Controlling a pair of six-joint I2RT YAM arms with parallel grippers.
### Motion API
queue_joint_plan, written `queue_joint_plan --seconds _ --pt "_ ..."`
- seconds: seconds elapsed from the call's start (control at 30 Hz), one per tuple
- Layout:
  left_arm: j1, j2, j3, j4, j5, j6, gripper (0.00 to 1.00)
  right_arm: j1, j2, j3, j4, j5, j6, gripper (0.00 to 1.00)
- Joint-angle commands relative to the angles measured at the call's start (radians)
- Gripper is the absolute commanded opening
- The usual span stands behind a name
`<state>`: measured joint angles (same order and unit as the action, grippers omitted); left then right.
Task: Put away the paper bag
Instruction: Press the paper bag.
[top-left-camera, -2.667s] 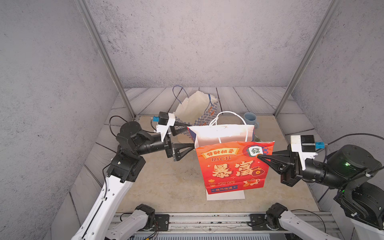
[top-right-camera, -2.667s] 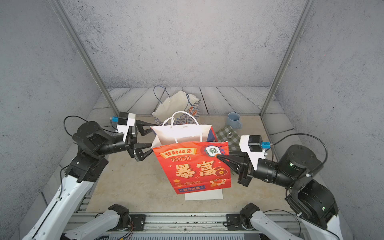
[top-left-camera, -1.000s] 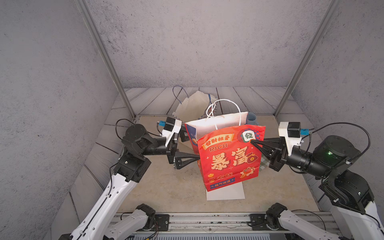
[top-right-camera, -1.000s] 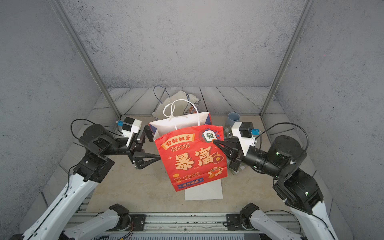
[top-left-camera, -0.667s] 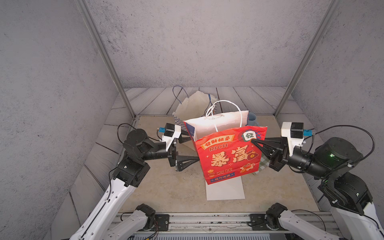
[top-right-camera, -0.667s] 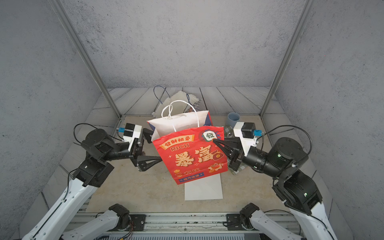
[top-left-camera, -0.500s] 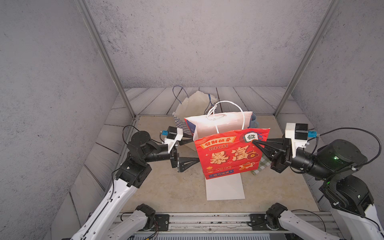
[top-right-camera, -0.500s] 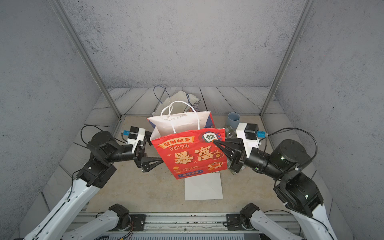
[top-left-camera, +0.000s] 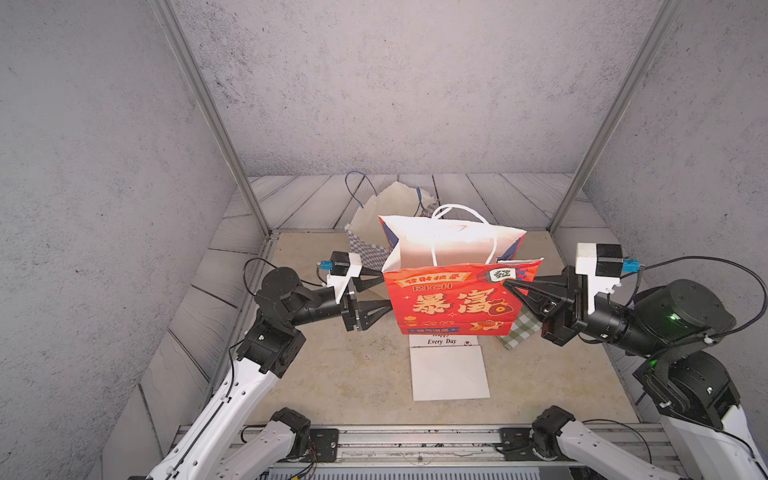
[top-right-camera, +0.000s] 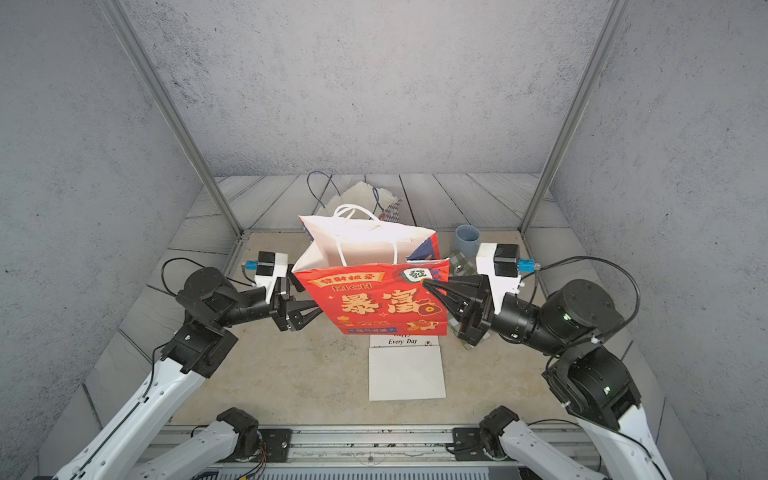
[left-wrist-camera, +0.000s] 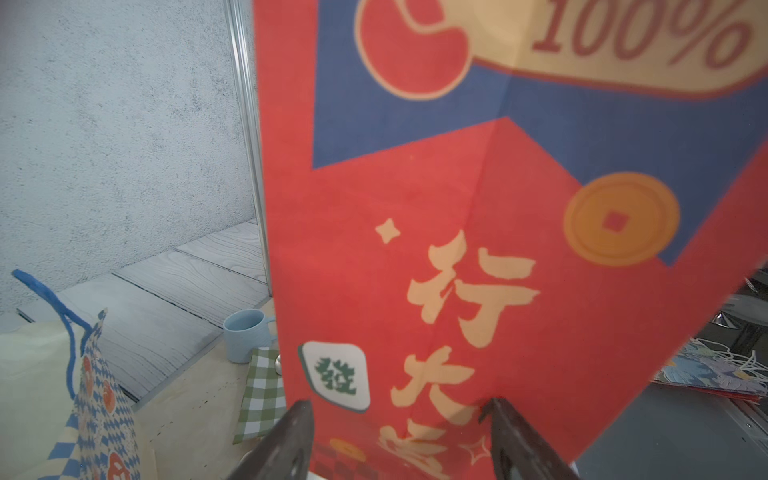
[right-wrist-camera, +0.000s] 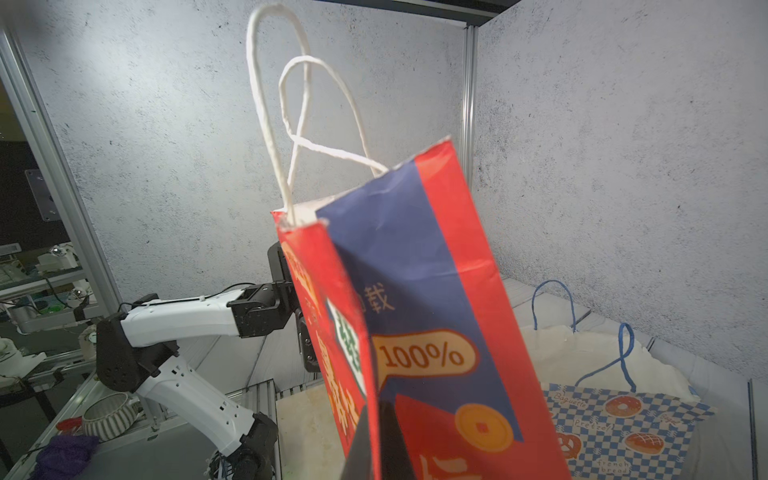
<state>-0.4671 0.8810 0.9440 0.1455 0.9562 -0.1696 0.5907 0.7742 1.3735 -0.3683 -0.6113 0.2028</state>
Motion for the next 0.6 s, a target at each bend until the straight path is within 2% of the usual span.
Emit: queue_joint_plan --seconds 0.0,0.13,0.23,0.4,0.43,0.5,0.57 --pt "-0.025 0.02 -0.012 0.099 -0.028 -0.051 0.65 0.003 0.017 -0.012 0.092 -0.037 0.042 0.0" --pt "-0.039 0.036 -0.005 0.116 -0.072 -0.074 0.54 0.002 0.018 -0.024 0.111 -0.035 0.059 0.0" --pt "-0.039 0.022 0.001 0.063 -0.119 -0.04 0.45 0.003 0.007 -0.032 0.094 -0.015 0.043 0.0" --pt "-0.036 -0.023 0.044 -0.135 -0.296 0.107 0.11 0.003 -0.012 -0.005 -0.011 0.031 -0.039 0.0" --pt "-0.036 -0.026 0.048 -0.153 -0.325 0.12 0.07 0.003 -0.011 0.004 -0.034 0.033 -0.052 0.0" --pt "-0.036 -0.02 0.06 -0.17 -0.341 0.123 0.01 0.003 -0.007 0.008 -0.051 0.026 -0.055 0.0" --pt "-0.036 -0.002 0.059 -0.146 -0.31 0.099 0.0 0.003 -0.004 0.0 -0.022 0.014 -0.037 0.0"
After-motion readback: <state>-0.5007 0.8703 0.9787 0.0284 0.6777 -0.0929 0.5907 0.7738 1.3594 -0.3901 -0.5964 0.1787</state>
